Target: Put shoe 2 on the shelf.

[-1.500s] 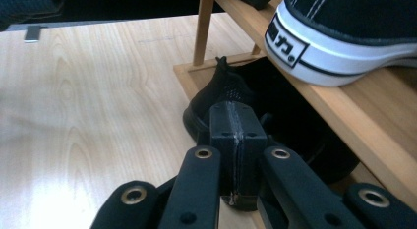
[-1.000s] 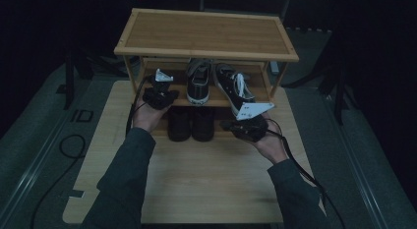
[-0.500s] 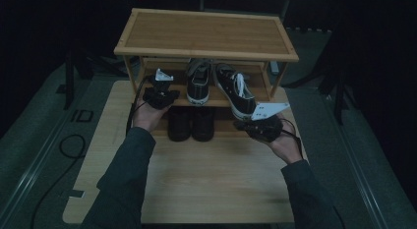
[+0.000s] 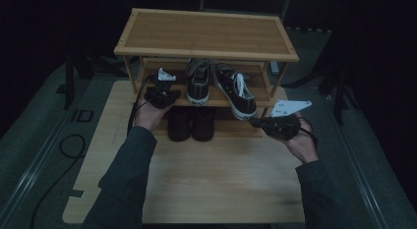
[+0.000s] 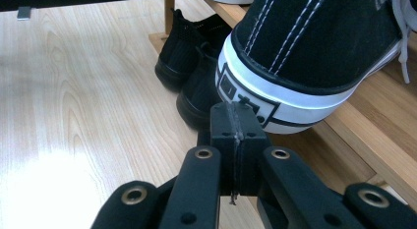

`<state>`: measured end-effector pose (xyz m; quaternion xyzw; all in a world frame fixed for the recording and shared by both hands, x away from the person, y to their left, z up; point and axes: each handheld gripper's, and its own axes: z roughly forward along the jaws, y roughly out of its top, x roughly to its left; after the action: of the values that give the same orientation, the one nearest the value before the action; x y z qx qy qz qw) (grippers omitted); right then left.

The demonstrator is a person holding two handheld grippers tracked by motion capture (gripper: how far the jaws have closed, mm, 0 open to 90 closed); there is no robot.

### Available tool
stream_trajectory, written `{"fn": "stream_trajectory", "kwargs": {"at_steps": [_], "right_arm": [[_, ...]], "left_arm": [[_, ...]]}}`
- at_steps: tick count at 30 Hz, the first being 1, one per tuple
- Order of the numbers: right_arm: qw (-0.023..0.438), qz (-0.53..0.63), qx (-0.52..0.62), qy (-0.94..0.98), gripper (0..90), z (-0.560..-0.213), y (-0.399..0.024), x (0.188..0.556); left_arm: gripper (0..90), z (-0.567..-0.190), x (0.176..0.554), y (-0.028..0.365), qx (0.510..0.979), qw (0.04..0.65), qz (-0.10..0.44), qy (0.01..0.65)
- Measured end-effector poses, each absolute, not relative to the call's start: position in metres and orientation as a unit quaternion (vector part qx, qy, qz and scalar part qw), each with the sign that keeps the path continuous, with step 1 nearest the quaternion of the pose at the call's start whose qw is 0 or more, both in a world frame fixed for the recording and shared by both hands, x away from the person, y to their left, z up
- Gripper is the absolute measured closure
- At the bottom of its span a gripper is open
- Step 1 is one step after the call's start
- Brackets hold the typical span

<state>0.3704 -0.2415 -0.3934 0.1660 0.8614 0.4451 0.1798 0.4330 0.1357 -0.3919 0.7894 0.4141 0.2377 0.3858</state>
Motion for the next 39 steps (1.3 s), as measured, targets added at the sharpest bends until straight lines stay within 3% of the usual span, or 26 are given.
{"fn": "stream_trajectory", "kwargs": {"at_steps": [39], "right_arm": [[0.150,0.467,0.133,0.861,90.0,-0.392,-0.204,0.380]], "left_arm": [[90.0,-0.394,0.432,0.131,0.796,0.394,0.228,0.400]]}}
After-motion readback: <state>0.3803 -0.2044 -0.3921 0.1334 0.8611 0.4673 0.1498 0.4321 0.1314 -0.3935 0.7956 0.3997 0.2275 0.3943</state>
